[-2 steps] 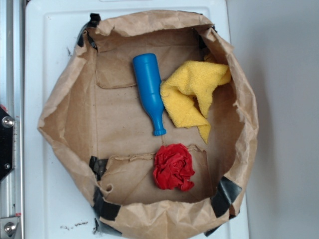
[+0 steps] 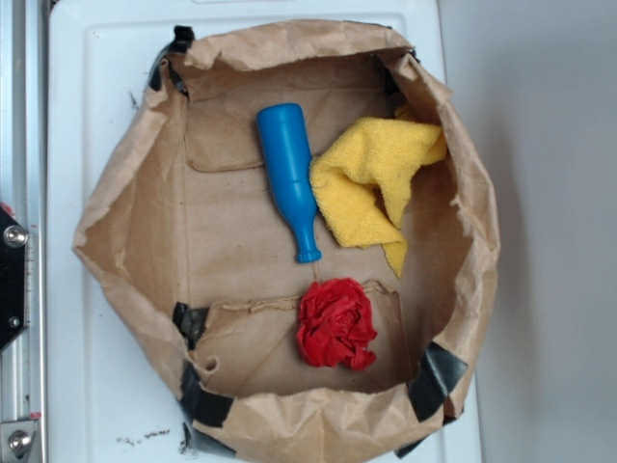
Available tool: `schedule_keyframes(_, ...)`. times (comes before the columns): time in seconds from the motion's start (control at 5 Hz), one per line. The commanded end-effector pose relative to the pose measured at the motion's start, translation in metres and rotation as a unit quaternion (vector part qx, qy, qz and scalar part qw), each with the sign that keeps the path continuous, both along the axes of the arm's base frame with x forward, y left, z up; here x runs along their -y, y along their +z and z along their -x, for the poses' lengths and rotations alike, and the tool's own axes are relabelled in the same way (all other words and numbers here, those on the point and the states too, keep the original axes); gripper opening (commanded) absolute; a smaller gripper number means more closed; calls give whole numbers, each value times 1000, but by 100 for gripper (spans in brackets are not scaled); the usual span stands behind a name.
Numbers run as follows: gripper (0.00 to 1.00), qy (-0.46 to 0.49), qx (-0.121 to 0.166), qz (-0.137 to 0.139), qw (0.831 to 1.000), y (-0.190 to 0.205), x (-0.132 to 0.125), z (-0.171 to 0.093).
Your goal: Grab the yellow cloth.
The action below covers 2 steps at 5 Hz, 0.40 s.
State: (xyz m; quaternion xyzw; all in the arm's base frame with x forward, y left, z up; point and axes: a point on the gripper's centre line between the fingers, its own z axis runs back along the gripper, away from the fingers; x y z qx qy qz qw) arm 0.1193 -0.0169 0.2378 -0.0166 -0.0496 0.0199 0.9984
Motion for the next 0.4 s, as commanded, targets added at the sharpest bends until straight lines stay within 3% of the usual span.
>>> schedule_keyframes(0.0,100,-37,60,-38,997,-20,-5,-74)
schedule_keyframes(0.2,100,-68,80,-49,993,-38,-17,-99)
